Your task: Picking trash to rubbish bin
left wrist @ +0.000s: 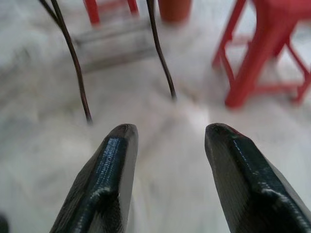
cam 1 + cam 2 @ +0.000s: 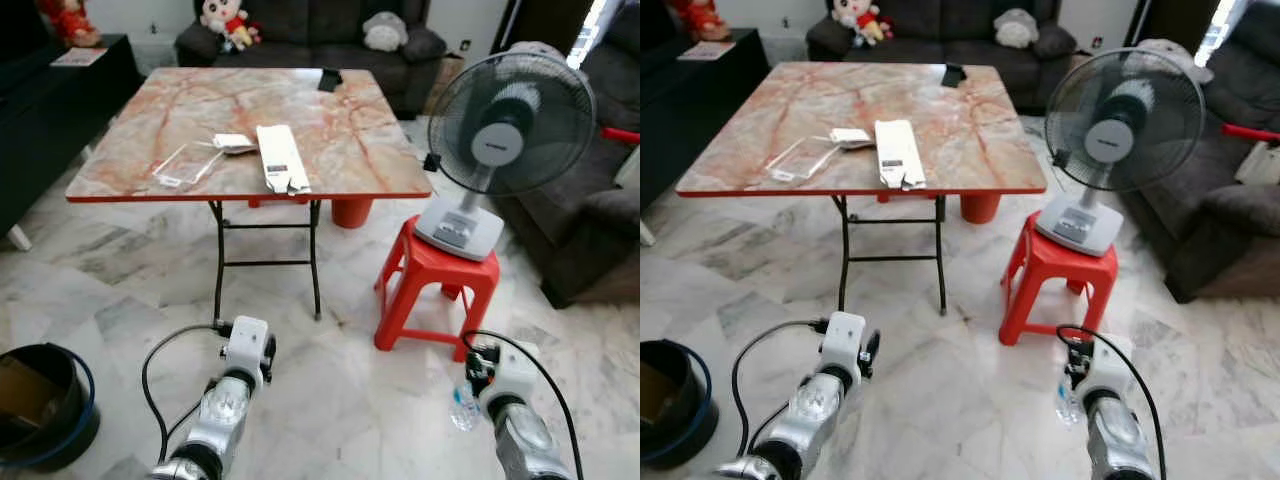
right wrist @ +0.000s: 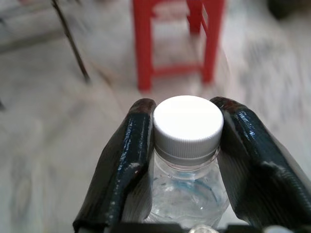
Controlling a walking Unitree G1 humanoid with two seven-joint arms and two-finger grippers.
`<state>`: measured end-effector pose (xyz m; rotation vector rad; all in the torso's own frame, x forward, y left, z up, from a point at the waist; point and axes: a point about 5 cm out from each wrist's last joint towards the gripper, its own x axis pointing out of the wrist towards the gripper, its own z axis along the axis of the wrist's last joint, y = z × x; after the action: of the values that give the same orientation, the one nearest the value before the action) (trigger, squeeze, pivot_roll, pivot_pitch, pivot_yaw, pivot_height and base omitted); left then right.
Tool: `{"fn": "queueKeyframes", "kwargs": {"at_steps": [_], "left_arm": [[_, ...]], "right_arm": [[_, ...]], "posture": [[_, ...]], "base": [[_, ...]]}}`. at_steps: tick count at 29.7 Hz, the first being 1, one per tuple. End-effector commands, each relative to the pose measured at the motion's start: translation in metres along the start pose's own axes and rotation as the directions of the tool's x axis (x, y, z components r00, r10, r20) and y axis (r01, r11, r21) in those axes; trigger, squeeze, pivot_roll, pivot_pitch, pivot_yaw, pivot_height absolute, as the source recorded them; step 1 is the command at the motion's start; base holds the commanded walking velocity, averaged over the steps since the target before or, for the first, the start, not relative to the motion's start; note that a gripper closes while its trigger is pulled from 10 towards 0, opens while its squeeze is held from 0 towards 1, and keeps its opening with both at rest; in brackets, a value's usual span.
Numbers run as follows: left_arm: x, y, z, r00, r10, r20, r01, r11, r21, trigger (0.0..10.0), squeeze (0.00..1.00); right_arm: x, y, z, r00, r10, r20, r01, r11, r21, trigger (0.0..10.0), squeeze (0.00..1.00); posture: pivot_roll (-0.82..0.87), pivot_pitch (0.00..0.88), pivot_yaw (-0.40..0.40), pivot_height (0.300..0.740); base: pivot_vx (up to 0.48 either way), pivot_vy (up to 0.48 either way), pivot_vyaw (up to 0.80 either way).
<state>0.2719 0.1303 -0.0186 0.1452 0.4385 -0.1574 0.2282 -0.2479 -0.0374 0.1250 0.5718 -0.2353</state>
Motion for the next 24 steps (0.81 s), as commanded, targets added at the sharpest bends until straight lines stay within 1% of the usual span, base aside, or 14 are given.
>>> {"fn": "queueKeyframes", "kwargs": {"at_steps": [1, 2, 3, 4, 5, 6, 7, 8, 10, 11, 13, 17, 21, 24], "left_arm": [[-0.009, -0.001, -0.027, 0.99, -0.021, -0.142, 0.023, 1.0, 0.014, 10.0, 0.0], [-0.009, -0.001, -0.027, 0.99, -0.021, -0.142, 0.023, 1.0, 0.014, 10.0, 0.0], [-0.019, 0.0, -0.048, 0.973, -0.014, -0.232, 0.015, 1.0, 0.001, 10.0, 0.0], [-0.029, 0.003, -0.065, 0.95, 0.0, -0.314, -0.004, 1.0, -0.012, 10.0, 0.0], [-0.034, 0.005, -0.074, 0.936, 0.012, -0.353, -0.018, 1.0, -0.015, 10.0, 0.0], [-0.038, 0.007, -0.079, 0.925, 0.019, -0.38, -0.028, 0.999, -0.017, 10.0, 0.0], [-0.044, 0.011, -0.088, 0.906, 0.042, -0.42, -0.066, 0.997, -0.044, 10.0, 0.0], [-0.044, 0.011, -0.088, 0.906, 0.042, -0.42, -0.066, 0.997, -0.044, 10.0, 0.0], [-0.051, 0.016, -0.097, 0.883, 0.064, -0.464, -0.114, 0.99, -0.08, 10.0, 0.0], [-0.054, 0.018, -0.101, 0.874, 0.072, -0.481, -0.128, 0.988, -0.085, 10.0, 0.0], [-0.054, 0.019, -0.102, 0.873, 0.065, -0.483, -0.115, 0.991, -0.074, 10.0, 0.0], [-0.048, 0.017, -0.094, 0.887, 0.053, -0.46, -0.098, 0.992, -0.076, 10.0, 0.0], [-0.045, 0.013, -0.091, 0.888, 0.036, -0.459, -0.073, 0.995, -0.063, 10.0, 0.0], [-0.043, 0.011, -0.088, 0.889, 0.031, -0.457, -0.069, 0.995, -0.067, 10.0, 0.0]], "right_arm": [[-0.007, -0.007, -0.019, 0.996, -0.04, -0.084, 0.042, 0.999, 0.023, 10.0, 0.0], [-0.007, -0.007, -0.019, 0.996, -0.04, -0.084, 0.042, 0.999, 0.023, 10.0, 0.0], [-0.013, -0.011, -0.035, 0.986, -0.069, -0.149, 0.073, 0.997, 0.021, 10.0, 0.0], [-0.019, -0.013, -0.046, 0.978, -0.084, -0.191, 0.091, 0.995, 0.028, 10.0, 0.0], [-0.021, -0.014, -0.052, 0.973, -0.088, -0.214, 0.095, 0.995, 0.025, 10.0, 0.0], [-0.023, -0.014, -0.056, 0.969, -0.09, -0.231, 0.098, 0.995, 0.022, 10.0, 0.0], [-0.026, -0.013, -0.061, 0.963, -0.087, -0.254, 0.092, 0.996, 0.009, 10.0, 0.0], [-0.026, -0.013, -0.061, 0.963, -0.087, -0.254, 0.092, 0.996, 0.009, 10.0, 0.0], [-0.029, -0.013, -0.067, 0.957, -0.091, -0.277, 0.095, 0.995, 0.001, 10.0, 0.0], [-0.031, -0.014, -0.071, 0.952, -0.101, -0.288, 0.108, 0.994, 0.009, 10.0, 0.0], [-0.032, -0.015, -0.073, 0.949, -0.112, -0.294, 0.124, 0.992, 0.02, 10.0, 0.0], [-0.032, -0.015, -0.073, 0.949, -0.105, -0.298, 0.113, 0.994, 0.009, 10.0, 0.0], [-0.03, -0.016, -0.069, 0.952, -0.114, -0.285, 0.137, 0.989, 0.063, 10.0, 0.0], [-0.029, -0.016, -0.067, 0.955, -0.11, -0.275, 0.129, 0.99, 0.049, 10.0, 0.0]], "posture": [[-0.07, 0.0, -0.054, 0.74], [-0.07, 0.0, -0.054, 0.74], [-0.07, 0.0, -0.051, 0.74], [-0.07, 0.0, -0.048, 0.74], [-0.08, 0.0, -0.045, 0.74], [-0.08, 0.0, -0.044, 0.74], [-0.08, 0.0, -0.038, 0.74], [-0.08, 0.0, -0.038, 0.74], [-0.08, 0.0, -0.033, 0.74], [-0.08, 0.0, -0.031, 0.74], [-0.07, 0.0, -0.034, 0.74], [-0.07, 0.0, -0.035, 0.74], [-0.08, 0.0, -0.03, 0.74], [-0.08, 0.0, -0.028, 0.74]], "base": [[0.0, 0.0, 0.0], [0.0, 0.0, 0.0], [0.0, 0.0, 0.0], [0.0, 0.0, 0.0], [0.0, 0.0, 0.0], [0.0, 0.0, 0.0], [0.0, 0.0, 0.0], [0.0, 0.0, 0.0], [0.0, 0.0, 0.0], [0.0, 0.0, 0.0], [0.0, 0.0, 0.0], [0.0, 0.0, 0.0], [0.0, 0.0, 0.0], [0.0, 0.0, 0.0]]}}
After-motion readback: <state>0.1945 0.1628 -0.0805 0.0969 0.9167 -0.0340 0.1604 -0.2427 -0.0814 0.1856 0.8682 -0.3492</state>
